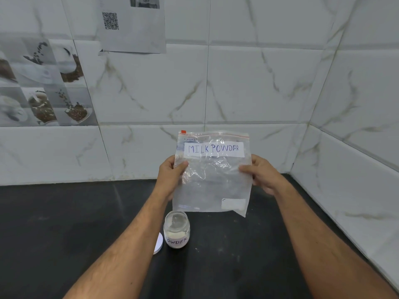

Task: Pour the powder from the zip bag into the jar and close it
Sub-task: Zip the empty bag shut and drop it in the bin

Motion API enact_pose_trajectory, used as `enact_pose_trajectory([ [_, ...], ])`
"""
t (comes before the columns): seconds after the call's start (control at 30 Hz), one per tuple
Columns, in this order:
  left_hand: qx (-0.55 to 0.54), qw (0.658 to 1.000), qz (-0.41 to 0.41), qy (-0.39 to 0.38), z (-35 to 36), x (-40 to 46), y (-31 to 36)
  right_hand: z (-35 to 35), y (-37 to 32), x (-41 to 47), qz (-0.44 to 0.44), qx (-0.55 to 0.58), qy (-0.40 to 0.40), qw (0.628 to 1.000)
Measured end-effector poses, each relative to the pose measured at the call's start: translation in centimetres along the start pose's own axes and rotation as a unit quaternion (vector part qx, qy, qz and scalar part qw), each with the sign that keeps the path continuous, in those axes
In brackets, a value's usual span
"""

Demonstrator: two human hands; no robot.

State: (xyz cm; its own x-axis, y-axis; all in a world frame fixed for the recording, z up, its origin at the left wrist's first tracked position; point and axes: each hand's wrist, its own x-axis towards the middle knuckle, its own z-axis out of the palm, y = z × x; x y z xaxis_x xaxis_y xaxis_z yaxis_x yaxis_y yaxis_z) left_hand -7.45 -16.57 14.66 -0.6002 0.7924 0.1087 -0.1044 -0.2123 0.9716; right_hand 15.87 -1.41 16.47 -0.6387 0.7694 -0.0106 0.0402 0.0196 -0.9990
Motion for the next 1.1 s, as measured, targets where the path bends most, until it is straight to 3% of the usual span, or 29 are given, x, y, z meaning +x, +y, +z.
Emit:
enact_pose_trajectory([
  [0.2, 0.015, 1.000, -0.007, 0.016, -0.5, -0.1, -0.1, -0.1, 0.0, 0.1, -0.007, 0.006, 0.085, 0.996],
  [0.6, -0.086, 0.985, -0.149, -0.007, -0.7, -0.8, 0.2, -0.1, -0.4, -0.5, 0.048, 0.130, 0.072, 0.988],
  [0.7, -0.103, 0.971, -0.205, -0.062, -0.2, -1.4, 0.6, -0.2, 0.1, -0.3, 0.087, 0.160, 0.084, 0.980],
  [0.77, -0.086, 0.965, -0.234, -0.083, 0.0, -1.7, 0.5, -0.6, 0.5, -0.2, 0.101, 0.176, 0.103, 0.974],
  [0.9, -0.084, 0.940, -0.326, -0.053, -0.5, -1.6, -0.7, -0.8, 0.6, -1.2, 0.096, 0.183, 0.112, 0.972],
  [0.97, -0.069, 0.924, -0.365, -0.093, -0.8, -1.5, -1.6, -1.0, 0.5, -1.7, 0.081, 0.179, 0.114, 0.974],
  [1.1, 0.023, 0.931, -0.335, -0.145, 0.2, -2.2, -2.3, -2.4, 1.1, -2.7, 0.063, 0.183, 0.114, 0.974],
])
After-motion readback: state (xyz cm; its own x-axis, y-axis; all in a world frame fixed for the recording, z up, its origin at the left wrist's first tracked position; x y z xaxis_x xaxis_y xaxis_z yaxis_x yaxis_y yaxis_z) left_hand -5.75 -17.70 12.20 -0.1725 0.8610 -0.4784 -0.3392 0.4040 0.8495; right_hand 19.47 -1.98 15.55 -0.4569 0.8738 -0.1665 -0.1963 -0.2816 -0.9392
